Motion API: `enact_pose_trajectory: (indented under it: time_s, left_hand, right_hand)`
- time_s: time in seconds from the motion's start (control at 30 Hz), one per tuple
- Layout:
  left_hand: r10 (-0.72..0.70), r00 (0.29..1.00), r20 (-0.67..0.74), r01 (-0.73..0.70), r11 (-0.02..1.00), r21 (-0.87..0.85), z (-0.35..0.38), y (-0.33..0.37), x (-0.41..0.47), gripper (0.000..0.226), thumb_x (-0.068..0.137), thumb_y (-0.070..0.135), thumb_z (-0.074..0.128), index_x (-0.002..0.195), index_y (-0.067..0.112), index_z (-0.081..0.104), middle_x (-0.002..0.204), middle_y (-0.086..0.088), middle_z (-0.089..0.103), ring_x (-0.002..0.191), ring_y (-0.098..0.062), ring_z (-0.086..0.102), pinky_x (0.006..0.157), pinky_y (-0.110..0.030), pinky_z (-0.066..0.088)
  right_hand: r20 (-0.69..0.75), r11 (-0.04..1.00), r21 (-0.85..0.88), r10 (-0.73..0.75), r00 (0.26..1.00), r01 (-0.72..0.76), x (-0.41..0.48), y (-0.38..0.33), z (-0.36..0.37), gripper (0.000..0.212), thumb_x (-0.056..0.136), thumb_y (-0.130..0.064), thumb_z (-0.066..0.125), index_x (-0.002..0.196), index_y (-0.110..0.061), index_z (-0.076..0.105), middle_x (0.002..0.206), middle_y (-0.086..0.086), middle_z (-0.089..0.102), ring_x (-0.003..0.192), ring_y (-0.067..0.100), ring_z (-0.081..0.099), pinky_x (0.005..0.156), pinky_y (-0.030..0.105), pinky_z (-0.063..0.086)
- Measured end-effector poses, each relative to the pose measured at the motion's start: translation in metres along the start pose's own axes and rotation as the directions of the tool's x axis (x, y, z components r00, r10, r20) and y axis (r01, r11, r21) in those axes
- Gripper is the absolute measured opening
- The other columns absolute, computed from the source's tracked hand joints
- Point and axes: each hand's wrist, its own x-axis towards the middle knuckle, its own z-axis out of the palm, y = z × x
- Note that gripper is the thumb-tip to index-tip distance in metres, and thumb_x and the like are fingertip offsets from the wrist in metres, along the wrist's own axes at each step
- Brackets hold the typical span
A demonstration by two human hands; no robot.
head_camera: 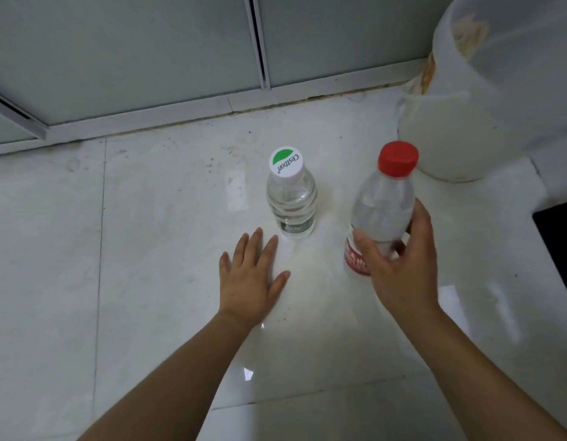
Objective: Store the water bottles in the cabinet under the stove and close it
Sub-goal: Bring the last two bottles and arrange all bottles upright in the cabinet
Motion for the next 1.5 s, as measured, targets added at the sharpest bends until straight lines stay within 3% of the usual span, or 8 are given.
enact_pose_trajectory:
  time_s: [0.2,0.37,0.53,0.67,0.9,1.1,1.3,1.5]
  left_hand:
    - [0.003,0.995,0.098,0.004,0.998,-0.067,-0.014,-0.002,0.002,0.079,0.078,0.070,0.010,0.148,0.033,0.012,0.159,0.001,0.009,0.145,-0.021,0.007,0.113,-0.048,0.017]
    - [-0.062,0.991,-0.121,-0.019,0.818,-0.575,-0.064,0.009,0.011,0.077,0.080,0.069,0.040,0.144,0.028,0.026,0.149,0.007,0.032,0.137,-0.010,0.028,0.112,-0.031,0.027]
    - [0.011,0.993,-0.116,-0.095,0.650,-0.754,-0.090,0.037,0.032,0.066,0.076,0.055,0.059,0.133,0.041,0.030,0.131,0.029,0.039,0.118,0.013,0.039,0.096,-0.012,0.031]
    - [0.046,0.995,-0.091,-0.101,0.557,-0.824,-0.090,0.053,0.053,0.066,0.072,0.049,0.070,0.125,0.042,0.031,0.124,0.027,0.046,0.114,0.008,0.048,0.092,-0.012,0.040]
    - [0.020,0.997,-0.073,-0.070,0.604,-0.794,-0.087,0.085,0.085,0.062,0.081,0.042,0.066,0.131,0.029,0.032,0.115,0.015,0.055,0.100,-0.003,0.058,0.077,-0.008,0.045]
    - [-0.176,0.984,0.041,0.148,0.659,-0.738,-0.077,0.081,0.031,0.063,0.078,0.063,0.056,0.131,0.037,0.033,0.119,0.007,0.059,0.103,-0.014,0.059,0.089,-0.035,0.049]
    - [-0.416,0.891,0.183,0.440,0.686,-0.579,-0.167,0.083,-0.056,0.074,0.077,0.071,0.047,0.140,0.044,0.020,0.117,-0.002,0.058,0.101,-0.025,0.059,0.079,-0.033,0.044]
    - [-0.551,0.806,0.216,0.566,0.611,-0.553,-0.340,0.123,-0.150,0.072,0.078,0.068,0.050,0.140,0.044,0.020,0.120,-0.001,0.057,0.104,-0.026,0.057,0.078,-0.034,0.044]
  right_hand:
    - [-0.044,0.993,-0.118,0.026,0.999,-0.031,-0.031,0.018,0.000,0.079,0.079,-0.014,0.070,0.143,-0.021,0.023,0.116,-0.002,0.034,0.094,-0.030,0.039,0.068,-0.008,0.033]
    - [0.074,0.964,-0.263,0.060,0.995,-0.038,-0.020,0.027,-0.003,0.076,0.088,-0.035,0.056,0.141,-0.046,0.004,0.129,-0.002,0.037,0.095,0.000,0.043,0.065,0.005,0.036]
    - [0.144,0.933,-0.357,0.104,0.984,-0.047,-0.015,0.033,-0.016,0.069,0.091,-0.040,0.047,0.145,-0.041,0.005,0.129,0.004,0.040,0.093,0.008,0.043,0.077,0.025,0.039]
    - [0.102,0.941,-0.327,0.124,0.987,-0.084,-0.019,0.036,-0.026,0.069,0.091,-0.037,0.048,0.145,-0.042,0.005,0.126,0.001,0.039,0.092,0.009,0.043,0.079,0.027,0.040]
    - [0.080,0.944,-0.302,0.165,0.983,-0.134,-0.022,0.044,-0.041,0.068,0.092,-0.035,0.046,0.145,-0.041,0.005,0.127,0.002,0.040,0.094,0.007,0.042,0.081,0.024,0.037]
    - [0.139,0.925,-0.318,0.261,0.955,-0.206,-0.010,0.023,-0.050,0.065,0.094,-0.039,0.043,0.145,-0.042,0.004,0.131,0.008,0.040,0.095,0.011,0.041,0.083,0.030,0.039]
    - [0.234,0.908,-0.348,0.323,0.917,-0.232,-0.038,-0.105,-0.090,0.063,0.094,-0.040,0.044,0.144,-0.046,0.005,0.122,0.001,0.042,0.091,0.013,0.045,0.081,0.027,0.035]
    - [0.411,0.897,-0.407,0.348,0.843,-0.172,-0.083,-0.286,-0.152,0.065,0.091,-0.046,0.045,0.144,-0.046,0.007,0.139,0.001,0.039,0.120,0.023,0.047,0.085,0.027,0.032]
